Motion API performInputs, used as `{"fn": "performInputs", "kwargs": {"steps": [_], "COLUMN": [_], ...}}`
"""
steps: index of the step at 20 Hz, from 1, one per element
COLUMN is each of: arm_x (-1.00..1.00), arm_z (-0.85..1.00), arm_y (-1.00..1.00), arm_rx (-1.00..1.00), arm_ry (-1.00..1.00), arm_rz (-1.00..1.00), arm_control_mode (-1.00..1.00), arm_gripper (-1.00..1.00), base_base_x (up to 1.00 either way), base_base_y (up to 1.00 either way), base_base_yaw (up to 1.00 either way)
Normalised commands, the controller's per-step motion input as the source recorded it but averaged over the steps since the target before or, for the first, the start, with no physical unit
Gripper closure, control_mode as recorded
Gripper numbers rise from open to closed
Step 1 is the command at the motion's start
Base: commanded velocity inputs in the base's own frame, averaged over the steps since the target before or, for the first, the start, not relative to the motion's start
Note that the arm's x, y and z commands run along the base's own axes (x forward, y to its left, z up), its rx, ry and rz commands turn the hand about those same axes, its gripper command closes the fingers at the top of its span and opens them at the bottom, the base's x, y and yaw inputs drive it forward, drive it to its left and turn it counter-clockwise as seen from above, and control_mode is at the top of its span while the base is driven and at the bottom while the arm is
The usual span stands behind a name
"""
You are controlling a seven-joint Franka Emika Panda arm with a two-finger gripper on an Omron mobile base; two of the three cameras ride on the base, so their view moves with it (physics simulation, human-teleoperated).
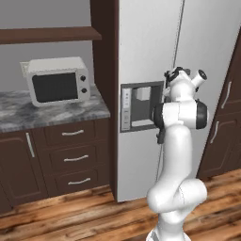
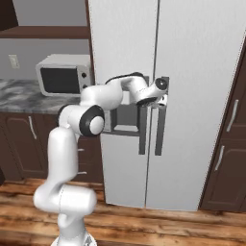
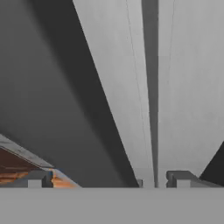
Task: Store the hot dog in the freezer for long-term storage. Close the freezer door after placing the cooked food.
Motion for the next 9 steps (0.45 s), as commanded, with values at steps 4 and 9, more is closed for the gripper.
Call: {"fn": "performInputs", "kwargs": {"steps": [4, 9], "arm_x": [0.54, 0.29], "arm_z": [0.58, 0.14], "arm_y": [-0.03, 0.00], "arm_rx": [0.03, 0.15], "arm_ry": [0.42, -0.03], "arm_rz": [0.21, 0.22], "arm_control_mode": [-1.00, -1.00], "arm_gripper": [-1.00, -1.00], "base_base_x": [0.00, 0.00], "base_base_y": [0.00, 0.00], "base_base_yaw": [0.00, 0.00]}}
